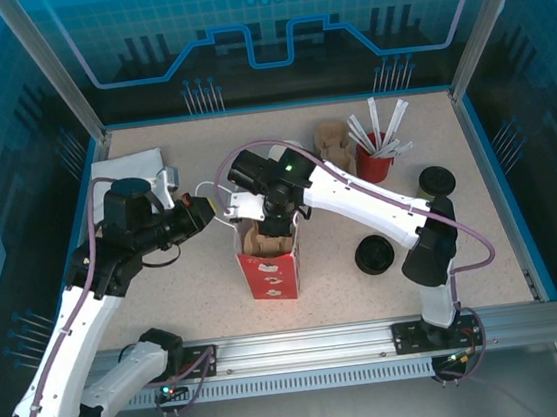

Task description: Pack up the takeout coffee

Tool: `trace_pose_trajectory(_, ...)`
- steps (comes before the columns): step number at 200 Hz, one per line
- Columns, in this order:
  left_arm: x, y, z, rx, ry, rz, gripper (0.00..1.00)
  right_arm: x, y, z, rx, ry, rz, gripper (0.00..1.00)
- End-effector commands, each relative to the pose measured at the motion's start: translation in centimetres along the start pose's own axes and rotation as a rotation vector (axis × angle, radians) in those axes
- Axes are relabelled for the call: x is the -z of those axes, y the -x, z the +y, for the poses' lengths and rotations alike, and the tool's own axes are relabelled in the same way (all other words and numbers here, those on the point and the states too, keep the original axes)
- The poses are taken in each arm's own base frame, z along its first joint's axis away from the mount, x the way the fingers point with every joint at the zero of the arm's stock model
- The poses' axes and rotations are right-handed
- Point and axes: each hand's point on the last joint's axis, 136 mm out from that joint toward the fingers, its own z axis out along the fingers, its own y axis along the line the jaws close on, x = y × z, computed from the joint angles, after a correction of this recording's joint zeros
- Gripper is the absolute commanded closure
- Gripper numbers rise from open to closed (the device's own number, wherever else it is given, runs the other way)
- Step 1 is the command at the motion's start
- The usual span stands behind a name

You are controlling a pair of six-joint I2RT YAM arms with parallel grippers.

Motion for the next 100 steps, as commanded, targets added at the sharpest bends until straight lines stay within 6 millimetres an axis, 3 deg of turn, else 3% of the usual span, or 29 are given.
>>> trace_pose_trajectory(1, 0.6, 0.0, 0.8, 0.009, 0.045, -0.027, 1.00, -0.3, -1.3, 0.3, 0.029, 0.028, 0.052, 0.87)
trace_pose_trajectory(100, 1.1, 0.2, 2.4, 0.032, 0.128, -0.061, 1.00, -0.5, -2.7, 0.1, 0.018, 0.030, 0.059, 0.87)
